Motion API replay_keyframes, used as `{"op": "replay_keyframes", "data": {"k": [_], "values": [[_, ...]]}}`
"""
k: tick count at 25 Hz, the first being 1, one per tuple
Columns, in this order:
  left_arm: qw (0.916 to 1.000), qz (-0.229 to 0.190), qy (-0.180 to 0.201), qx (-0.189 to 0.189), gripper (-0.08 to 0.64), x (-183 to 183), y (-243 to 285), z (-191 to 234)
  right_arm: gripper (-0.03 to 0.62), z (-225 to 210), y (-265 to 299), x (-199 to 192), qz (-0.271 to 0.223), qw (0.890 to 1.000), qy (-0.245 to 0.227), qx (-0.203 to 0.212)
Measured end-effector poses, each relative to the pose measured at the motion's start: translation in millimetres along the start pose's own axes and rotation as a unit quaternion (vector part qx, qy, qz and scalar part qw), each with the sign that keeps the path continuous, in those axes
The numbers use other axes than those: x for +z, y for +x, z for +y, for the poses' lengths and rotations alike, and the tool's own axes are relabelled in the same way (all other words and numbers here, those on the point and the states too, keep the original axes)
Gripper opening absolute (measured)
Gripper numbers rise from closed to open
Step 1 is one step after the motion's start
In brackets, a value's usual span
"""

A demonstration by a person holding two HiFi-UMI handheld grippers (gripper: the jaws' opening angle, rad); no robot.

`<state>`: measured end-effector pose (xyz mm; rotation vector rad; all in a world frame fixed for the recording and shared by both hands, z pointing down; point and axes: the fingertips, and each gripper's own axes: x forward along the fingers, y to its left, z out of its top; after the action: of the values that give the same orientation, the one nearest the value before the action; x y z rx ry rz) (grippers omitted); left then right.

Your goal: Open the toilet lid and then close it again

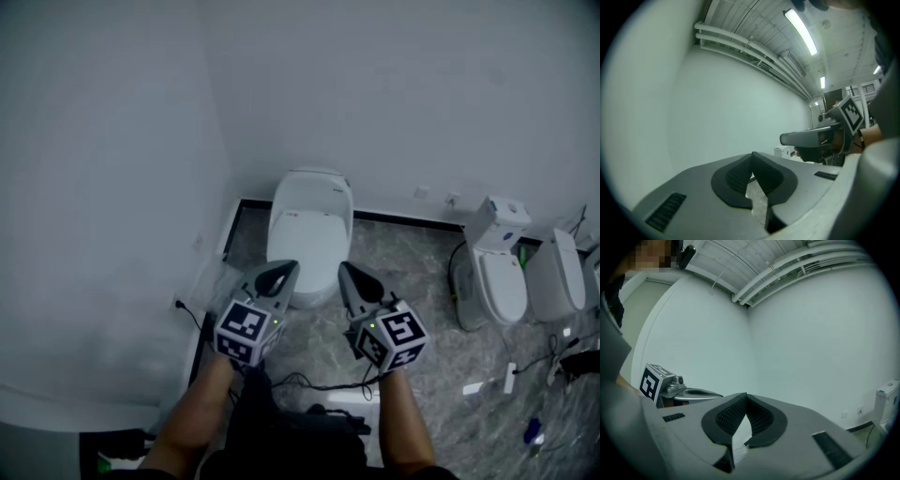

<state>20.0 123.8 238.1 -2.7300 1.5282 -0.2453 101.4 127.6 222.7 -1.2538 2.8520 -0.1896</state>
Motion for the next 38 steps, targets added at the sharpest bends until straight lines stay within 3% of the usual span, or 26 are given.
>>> {"op": "replay_keyframes", "data": {"k": [13,18,24,38], "values": [[0.9971,0.018,-0.033,-0.067,0.008,-29,68,139,0.009,-17,143,-13,0.06,0.995,0.01,-0.078],[0.994,0.03,-0.047,-0.095,0.008,-42,94,167,0.009,-33,172,-20,0.079,0.99,0.017,-0.119],[0.992,0.043,-0.051,-0.107,0.008,-53,117,169,0.009,-52,181,-27,0.088,0.988,0.022,-0.124],[0.9982,0.047,-0.033,-0.017,0.008,-25,165,130,0.009,-133,166,-11,0.048,0.997,0.037,-0.039]]}}
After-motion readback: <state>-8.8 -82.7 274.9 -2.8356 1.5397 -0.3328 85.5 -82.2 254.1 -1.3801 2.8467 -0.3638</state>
